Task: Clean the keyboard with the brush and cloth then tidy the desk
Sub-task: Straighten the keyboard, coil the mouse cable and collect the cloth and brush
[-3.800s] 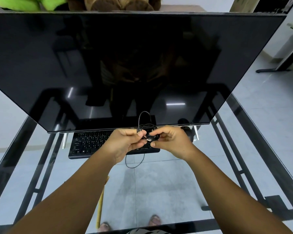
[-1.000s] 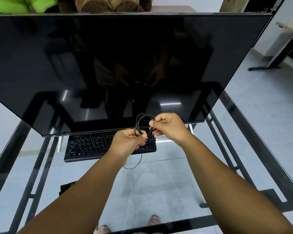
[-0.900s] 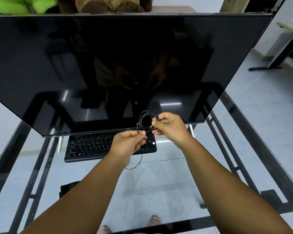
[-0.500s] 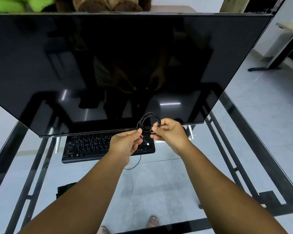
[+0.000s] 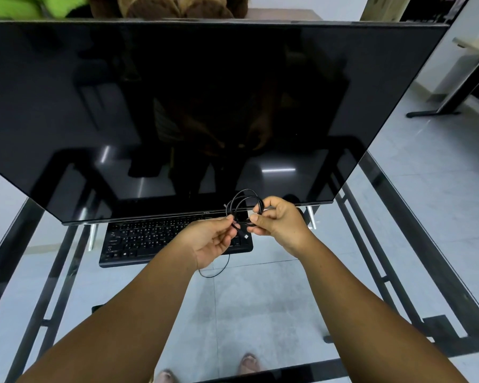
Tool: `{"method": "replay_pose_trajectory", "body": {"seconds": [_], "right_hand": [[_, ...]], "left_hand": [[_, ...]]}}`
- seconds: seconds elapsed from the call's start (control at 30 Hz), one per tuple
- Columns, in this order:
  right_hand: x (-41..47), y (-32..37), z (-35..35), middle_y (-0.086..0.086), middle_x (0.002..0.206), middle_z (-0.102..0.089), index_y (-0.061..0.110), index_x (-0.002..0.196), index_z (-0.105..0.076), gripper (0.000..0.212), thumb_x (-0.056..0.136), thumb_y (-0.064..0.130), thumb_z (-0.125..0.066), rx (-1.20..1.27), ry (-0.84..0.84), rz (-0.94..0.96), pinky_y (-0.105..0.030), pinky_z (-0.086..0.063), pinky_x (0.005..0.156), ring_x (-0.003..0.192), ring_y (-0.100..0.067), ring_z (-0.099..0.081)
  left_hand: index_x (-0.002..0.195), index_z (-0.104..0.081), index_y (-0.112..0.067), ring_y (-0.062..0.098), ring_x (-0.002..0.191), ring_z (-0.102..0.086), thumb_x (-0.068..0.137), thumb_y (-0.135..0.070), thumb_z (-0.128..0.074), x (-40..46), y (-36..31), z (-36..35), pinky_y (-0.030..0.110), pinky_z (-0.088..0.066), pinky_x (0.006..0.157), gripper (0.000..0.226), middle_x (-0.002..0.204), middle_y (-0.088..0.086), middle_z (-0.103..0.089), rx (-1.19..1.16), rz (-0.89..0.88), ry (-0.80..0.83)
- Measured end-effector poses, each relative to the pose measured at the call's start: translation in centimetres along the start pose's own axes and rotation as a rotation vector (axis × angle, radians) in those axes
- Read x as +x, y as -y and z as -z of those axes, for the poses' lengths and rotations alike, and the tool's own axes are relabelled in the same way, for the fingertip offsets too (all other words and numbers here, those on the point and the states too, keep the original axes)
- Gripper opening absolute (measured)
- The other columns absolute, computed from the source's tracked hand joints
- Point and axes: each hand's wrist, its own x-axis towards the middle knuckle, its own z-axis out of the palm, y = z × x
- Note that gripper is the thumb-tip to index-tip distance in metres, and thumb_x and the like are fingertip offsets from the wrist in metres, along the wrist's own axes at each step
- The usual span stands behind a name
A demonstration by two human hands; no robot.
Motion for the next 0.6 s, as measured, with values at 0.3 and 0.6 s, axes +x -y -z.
{"method": "replay_pose_trajectory", "body": {"seconds": [0.3,0.6], "right_hand": [[0.5,-0.1,0.2,-0.011,0.071,-0.072,0.004,0.091,-0.059,0.012,0.086,-0.001,-0.068,-0.003,-0.007,-0.004,-0.023,-0.057,0.062,0.069,-0.025,-0.072],[0.7,-1.2,1.3,-0.012,0.07,-0.07,0.008,0.086,-0.062,0.011,0.085,0.002,-0.071,0.013,-0.079,-0.053,-0.025,-0.057,0.064,0.07,-0.027,-0.072]], "left_hand": [[0.099,-0.07,-0.005,0.009,0.071,-0.067,0.09,-0.005,-0.065,0.7,0.3,0.3,0.016,-0.054,0.068,0.011,0.083,0.004,-0.069,0.05,-0.187,0.022],[0.108,-0.069,0.0,0.011,0.078,-0.065,0.085,-0.008,-0.071,2.1,0.9,-0.5,0.016,-0.053,0.071,0.025,0.086,0.004,-0.067,0.14,-0.251,0.089]]}}
